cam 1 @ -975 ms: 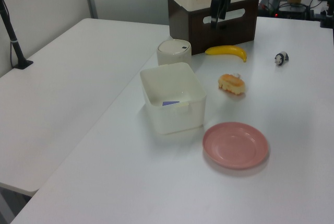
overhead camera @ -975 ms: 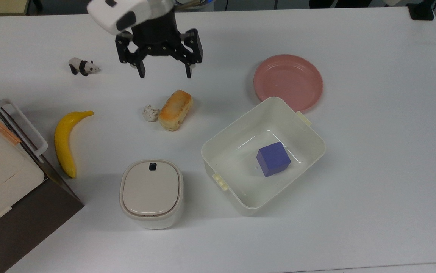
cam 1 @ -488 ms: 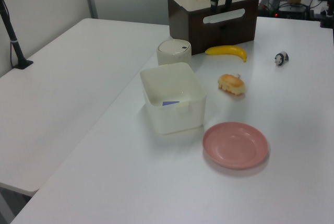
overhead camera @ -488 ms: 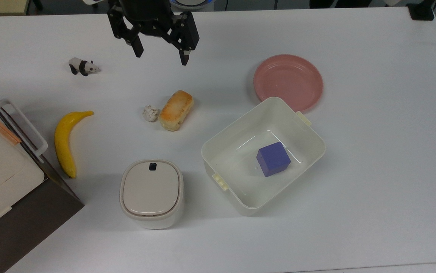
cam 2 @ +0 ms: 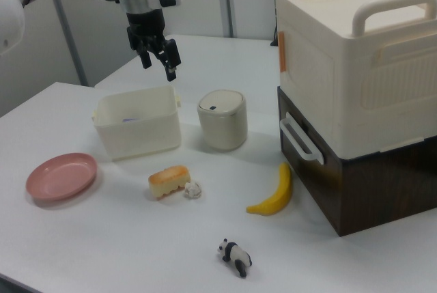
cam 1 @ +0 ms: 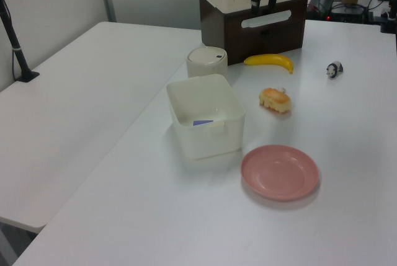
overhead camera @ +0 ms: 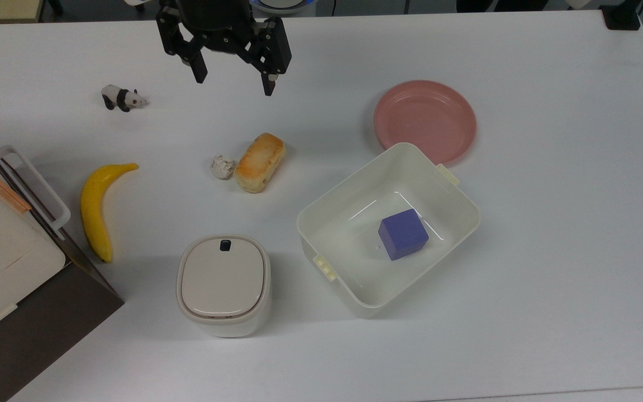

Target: Put the bread on the table

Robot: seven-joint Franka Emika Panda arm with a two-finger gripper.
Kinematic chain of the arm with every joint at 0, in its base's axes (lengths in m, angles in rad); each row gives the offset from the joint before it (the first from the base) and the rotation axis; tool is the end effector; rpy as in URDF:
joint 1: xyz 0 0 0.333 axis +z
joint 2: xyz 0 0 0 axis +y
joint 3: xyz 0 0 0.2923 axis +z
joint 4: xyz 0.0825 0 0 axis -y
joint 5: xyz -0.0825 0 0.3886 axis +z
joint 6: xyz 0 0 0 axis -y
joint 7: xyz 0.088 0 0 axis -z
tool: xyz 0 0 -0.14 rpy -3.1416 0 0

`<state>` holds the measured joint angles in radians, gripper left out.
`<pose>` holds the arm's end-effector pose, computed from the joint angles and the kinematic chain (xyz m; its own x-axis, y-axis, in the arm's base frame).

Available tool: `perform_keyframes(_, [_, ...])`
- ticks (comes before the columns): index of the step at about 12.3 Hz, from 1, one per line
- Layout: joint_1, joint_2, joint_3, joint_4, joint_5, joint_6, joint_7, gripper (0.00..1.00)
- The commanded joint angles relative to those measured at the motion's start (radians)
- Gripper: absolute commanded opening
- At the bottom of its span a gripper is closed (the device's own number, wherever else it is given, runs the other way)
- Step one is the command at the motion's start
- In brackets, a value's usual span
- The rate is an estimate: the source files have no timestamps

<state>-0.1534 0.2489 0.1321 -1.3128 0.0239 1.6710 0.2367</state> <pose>0.6418 -0.0203 0.5538 0.9598 -0.2643 0.0947 -0.2573 -0.9630 -0.0808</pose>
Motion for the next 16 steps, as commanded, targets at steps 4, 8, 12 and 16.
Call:
perform_keyframes(4, [0.011, -0.003, -0.005, 0.04, -0.045, -0.096, -0.143, 1.0])
perform_keyframes(8, [0.011, -0.002, -0.005, 0.061, -0.058, -0.169, -0.206, 1.0])
perform_keyframes(12, [0.011, 0.0, -0.005, 0.063, -0.062, -0.178, -0.229, 1.0])
perform_keyframes(16, [0.011, 0.006, -0.005, 0.063, -0.061, -0.162, -0.22, 1.0])
